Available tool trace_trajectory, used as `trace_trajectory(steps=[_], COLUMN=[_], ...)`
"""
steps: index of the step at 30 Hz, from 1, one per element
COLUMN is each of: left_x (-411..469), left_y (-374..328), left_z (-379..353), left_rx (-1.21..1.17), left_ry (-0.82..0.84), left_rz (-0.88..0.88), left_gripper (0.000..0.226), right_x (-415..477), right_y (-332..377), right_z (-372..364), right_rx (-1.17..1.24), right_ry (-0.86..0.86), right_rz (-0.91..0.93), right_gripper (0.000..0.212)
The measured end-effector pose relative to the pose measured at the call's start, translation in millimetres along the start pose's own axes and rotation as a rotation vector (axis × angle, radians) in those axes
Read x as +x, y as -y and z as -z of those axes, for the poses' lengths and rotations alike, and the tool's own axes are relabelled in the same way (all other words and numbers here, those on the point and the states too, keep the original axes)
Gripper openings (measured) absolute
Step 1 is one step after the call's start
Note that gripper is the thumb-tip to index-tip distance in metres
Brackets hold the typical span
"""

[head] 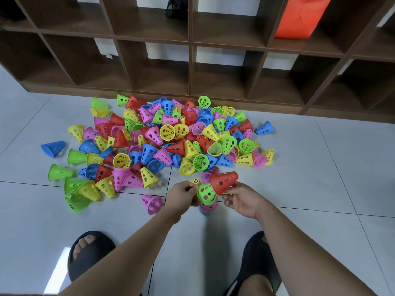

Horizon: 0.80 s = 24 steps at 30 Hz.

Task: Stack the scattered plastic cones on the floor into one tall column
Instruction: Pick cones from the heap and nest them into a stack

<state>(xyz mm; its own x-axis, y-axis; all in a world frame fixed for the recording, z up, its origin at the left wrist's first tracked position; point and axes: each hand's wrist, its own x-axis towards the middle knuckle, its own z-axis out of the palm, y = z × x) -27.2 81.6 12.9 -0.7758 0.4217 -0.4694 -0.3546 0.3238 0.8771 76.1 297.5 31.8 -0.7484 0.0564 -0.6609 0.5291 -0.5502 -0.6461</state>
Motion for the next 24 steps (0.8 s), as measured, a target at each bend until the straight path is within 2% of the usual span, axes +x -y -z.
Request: trace_trajectory(steps=[4, 9, 13, 18, 24], left_x=[-1.8, -2.1, -1.8, -2.0, -6.2], left_y=[6.6, 24.9, 41.4, 53.0, 44.9], left_z=[2.0, 11.7, 26.4, 48.9, 59.1], left_rx=[0.007, -0.018, -0.037, -0.118, -0.172], left_ry=[-0.004, -0.007, -0.108, -0.363, -0.437], left_rz=[0.04, 0.131, 0.182, 0.16, 0.128], left_gripper=[0.017, 0.017, 0.011, 0.013, 0.027], right_x=[7.9, 20.0, 29.5, 45.1, 65.7], right_y=[-7.6, -14.8, -13.0, -12.0, -11.6], right_z=[0.7, 5.1, 0.0, -5.3, -15.9], right_rx=[-0.192, -0.39, -0.443, -0.41, -0.367], right_ry=[-0.131, -0.208, -0.252, -0.311, -0.292], right_rz=[0.012, 0.048, 0.067, 0.11, 0.08], right_gripper=[0.03, 0.018, 0.018, 0.029, 0.054])
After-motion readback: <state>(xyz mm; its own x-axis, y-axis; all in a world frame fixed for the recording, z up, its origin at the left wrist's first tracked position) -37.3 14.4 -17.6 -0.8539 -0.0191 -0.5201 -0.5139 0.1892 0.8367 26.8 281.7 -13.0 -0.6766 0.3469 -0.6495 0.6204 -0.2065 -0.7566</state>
